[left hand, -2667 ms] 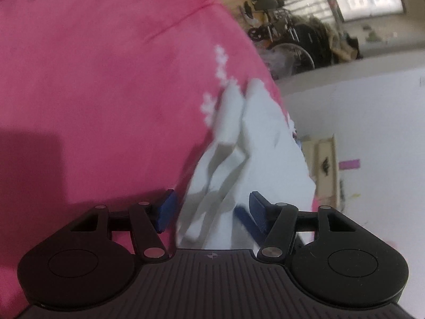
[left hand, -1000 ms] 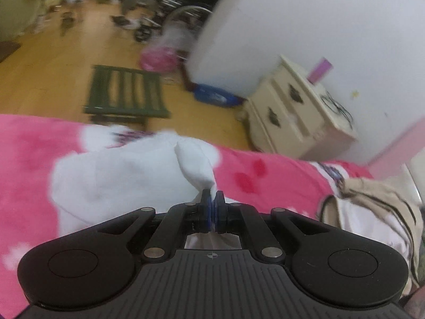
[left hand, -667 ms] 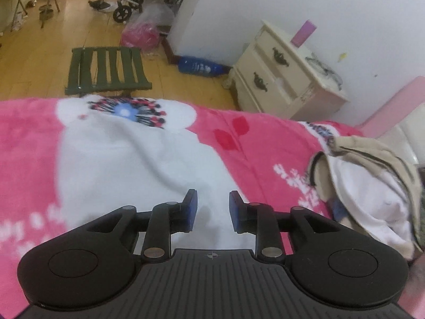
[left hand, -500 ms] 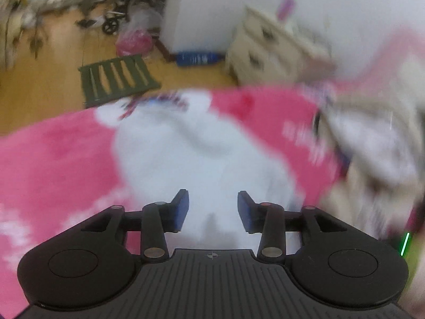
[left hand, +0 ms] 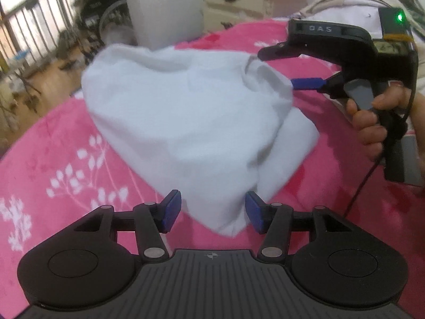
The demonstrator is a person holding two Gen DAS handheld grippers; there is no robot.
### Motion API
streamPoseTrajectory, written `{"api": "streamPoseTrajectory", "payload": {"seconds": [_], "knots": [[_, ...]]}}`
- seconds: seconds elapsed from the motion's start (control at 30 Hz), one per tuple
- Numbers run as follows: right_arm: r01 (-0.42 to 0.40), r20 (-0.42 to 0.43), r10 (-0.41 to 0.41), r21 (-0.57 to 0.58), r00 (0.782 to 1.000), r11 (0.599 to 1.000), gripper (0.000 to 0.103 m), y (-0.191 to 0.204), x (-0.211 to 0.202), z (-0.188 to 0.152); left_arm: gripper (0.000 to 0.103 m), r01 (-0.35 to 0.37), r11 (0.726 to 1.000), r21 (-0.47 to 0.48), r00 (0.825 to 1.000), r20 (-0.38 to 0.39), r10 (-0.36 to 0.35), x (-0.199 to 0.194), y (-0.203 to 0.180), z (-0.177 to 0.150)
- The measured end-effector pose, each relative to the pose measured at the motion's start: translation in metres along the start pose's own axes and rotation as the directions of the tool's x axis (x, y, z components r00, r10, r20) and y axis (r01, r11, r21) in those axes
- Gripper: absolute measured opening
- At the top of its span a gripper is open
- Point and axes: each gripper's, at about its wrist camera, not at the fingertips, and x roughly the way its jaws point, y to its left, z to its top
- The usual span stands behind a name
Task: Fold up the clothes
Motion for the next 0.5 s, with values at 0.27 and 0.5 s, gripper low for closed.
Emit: {"api": "streamPoseTrajectory", "payload": {"seconds": [0.27, 0.5], "knots": [[-0.026, -0.076, 0.019, -0.085, 0.997, 0.996, 0.074, 0.015, 0.013, 0.011, 0.054, -0.127, 0.977, 0.169, 0.991, 0.074, 0.116, 0.002, -0.04, 0.003], [-0.007, -0.136, -0.022, -0.208, 0.99, 0.978, 0.045, 0.033, 0.014, 0.005, 0.051, -0.209, 0.942, 0.261, 0.977, 0.086, 0.193, 0.009, -0.055, -0.008]]}}
